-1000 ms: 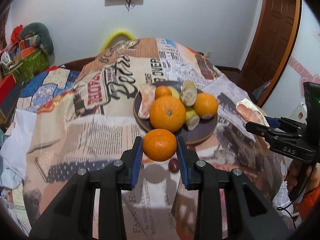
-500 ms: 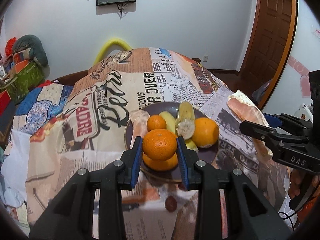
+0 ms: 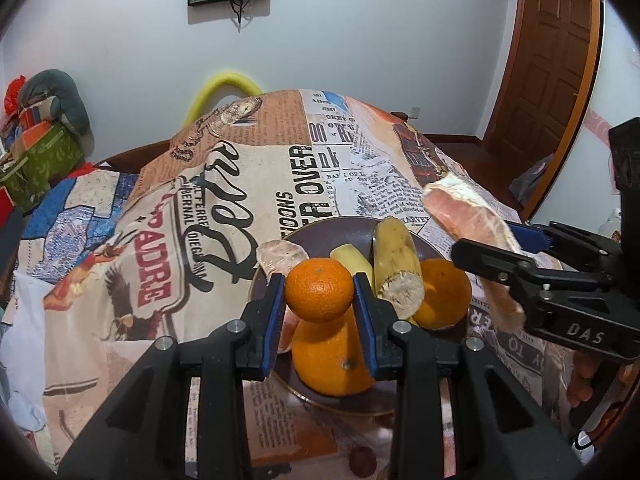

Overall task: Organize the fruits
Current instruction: 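Carry the pomelo wedge over the plate while the left gripper sets its mandarin there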

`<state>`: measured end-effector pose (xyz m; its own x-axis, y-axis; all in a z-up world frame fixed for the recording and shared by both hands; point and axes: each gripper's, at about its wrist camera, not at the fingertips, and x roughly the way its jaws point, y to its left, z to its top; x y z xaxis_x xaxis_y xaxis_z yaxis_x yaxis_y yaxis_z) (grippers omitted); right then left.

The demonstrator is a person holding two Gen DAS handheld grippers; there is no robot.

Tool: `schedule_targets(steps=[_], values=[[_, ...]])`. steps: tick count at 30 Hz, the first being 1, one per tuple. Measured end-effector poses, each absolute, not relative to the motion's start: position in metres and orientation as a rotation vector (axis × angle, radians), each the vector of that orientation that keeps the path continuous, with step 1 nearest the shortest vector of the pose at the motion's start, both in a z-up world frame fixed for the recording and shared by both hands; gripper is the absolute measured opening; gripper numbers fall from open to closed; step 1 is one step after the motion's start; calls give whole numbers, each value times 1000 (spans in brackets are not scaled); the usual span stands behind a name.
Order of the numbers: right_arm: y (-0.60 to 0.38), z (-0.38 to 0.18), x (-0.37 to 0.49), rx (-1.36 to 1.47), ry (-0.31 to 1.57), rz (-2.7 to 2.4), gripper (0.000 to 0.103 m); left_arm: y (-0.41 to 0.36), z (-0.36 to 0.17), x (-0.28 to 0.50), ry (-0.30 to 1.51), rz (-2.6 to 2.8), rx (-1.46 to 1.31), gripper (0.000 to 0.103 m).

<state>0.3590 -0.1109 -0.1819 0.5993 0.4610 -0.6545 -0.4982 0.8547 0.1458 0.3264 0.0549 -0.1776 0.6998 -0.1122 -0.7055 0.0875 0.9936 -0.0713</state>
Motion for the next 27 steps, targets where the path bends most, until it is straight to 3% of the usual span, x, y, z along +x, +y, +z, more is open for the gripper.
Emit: schedule_targets(steps=[27], values=[[-113, -187, 373, -96, 776, 612, 52, 35, -197, 355, 841, -156, -15, 33]])
